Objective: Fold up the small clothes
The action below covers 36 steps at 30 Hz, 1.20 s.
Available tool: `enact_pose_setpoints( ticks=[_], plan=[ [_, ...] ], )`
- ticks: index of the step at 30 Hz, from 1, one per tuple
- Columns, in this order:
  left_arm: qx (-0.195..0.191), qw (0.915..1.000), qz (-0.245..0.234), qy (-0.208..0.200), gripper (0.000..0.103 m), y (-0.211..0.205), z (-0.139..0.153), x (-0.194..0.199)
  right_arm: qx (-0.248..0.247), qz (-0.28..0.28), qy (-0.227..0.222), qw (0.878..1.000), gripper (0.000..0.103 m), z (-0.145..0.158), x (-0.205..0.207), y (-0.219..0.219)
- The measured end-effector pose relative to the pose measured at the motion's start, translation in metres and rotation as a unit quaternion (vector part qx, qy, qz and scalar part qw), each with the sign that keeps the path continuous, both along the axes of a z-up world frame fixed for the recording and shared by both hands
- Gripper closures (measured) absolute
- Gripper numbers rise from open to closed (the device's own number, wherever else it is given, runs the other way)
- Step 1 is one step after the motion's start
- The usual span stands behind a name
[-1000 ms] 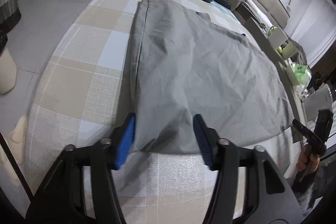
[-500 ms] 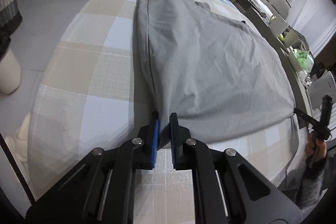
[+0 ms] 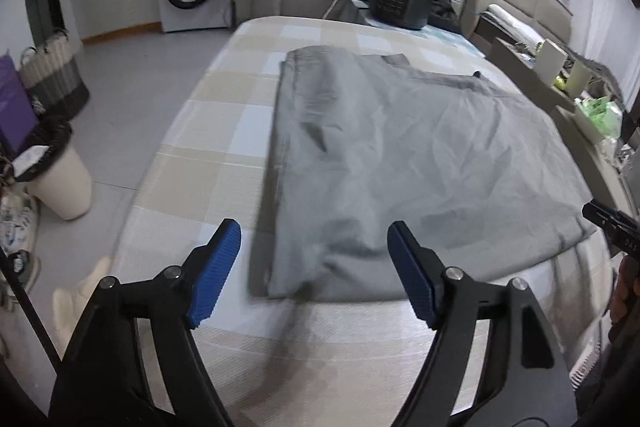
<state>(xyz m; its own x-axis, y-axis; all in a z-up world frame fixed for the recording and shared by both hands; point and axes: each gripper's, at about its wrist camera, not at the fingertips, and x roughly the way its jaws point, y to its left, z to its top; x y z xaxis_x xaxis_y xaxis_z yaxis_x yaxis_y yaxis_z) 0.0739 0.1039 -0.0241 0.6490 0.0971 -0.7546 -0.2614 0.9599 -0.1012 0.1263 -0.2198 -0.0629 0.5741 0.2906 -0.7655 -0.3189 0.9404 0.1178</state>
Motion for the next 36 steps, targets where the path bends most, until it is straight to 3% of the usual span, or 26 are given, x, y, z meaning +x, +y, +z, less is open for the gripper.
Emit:
enact_pose_setpoints(
  ticks=[3,8,13,14,18,23,26,28,29,32,36],
  plan=[
    [0.006,1.0,0.003,-0.003,0.029,0.003,0.003,-0.007,-0.021,0.017,-0.001,1.0,0.036,-0.007,0.003,0.021],
    [-0.017,0.9995,-0.005,-0.025,0.028,0.004,0.009,-0.016,-0.028,0.04,0.008,0.999,0.029,-0.023,0.011,0.047],
    [-0.025,0.9981,-0.041,-0.038,0.023,-0.016,0.01,-0.015,-0.084,0.052,0.015,0.995,0.025,-0.045,0.017,0.069],
    [-0.03,0.9977,-0.046,-0.039,0.023,-0.02,0.009,-0.014,-0.093,0.054,0.007,0.994,0.02,-0.045,0.016,0.068],
    [-0.051,0.9955,-0.073,-0.032,0.022,-0.038,-0.002,-0.002,-0.101,0.051,0.011,0.994,0.019,-0.046,0.017,0.057],
    [-0.066,0.992,-0.107,-0.011,0.022,-0.063,-0.024,0.03,-0.131,-0.014,0.006,0.991,0.018,-0.043,0.023,0.01],
    [-0.025,0.9917,-0.124,0.024,0.022,-0.074,-0.041,0.054,-0.136,-0.049,0.007,0.989,0.017,-0.043,0.026,-0.019],
    [-0.001,0.9925,-0.119,0.026,0.023,-0.069,-0.046,0.06,-0.124,-0.062,0.015,0.99,0.017,-0.044,0.026,-0.034],
    [-0.007,0.9926,-0.118,0.027,0.023,-0.063,-0.045,0.059,-0.117,-0.067,0.018,0.991,0.017,-0.044,0.026,-0.038],
    [-0.028,0.9918,-0.124,0.02,0.023,-0.047,-0.045,0.052,-0.119,-0.073,0.014,0.99,0.017,-0.041,0.019,-0.037],
    [-0.027,0.9927,-0.115,0.022,0.023,-0.041,-0.043,0.046,-0.1,-0.04,-0.008,0.994,0.017,-0.029,0.01,-0.01]
  ],
)
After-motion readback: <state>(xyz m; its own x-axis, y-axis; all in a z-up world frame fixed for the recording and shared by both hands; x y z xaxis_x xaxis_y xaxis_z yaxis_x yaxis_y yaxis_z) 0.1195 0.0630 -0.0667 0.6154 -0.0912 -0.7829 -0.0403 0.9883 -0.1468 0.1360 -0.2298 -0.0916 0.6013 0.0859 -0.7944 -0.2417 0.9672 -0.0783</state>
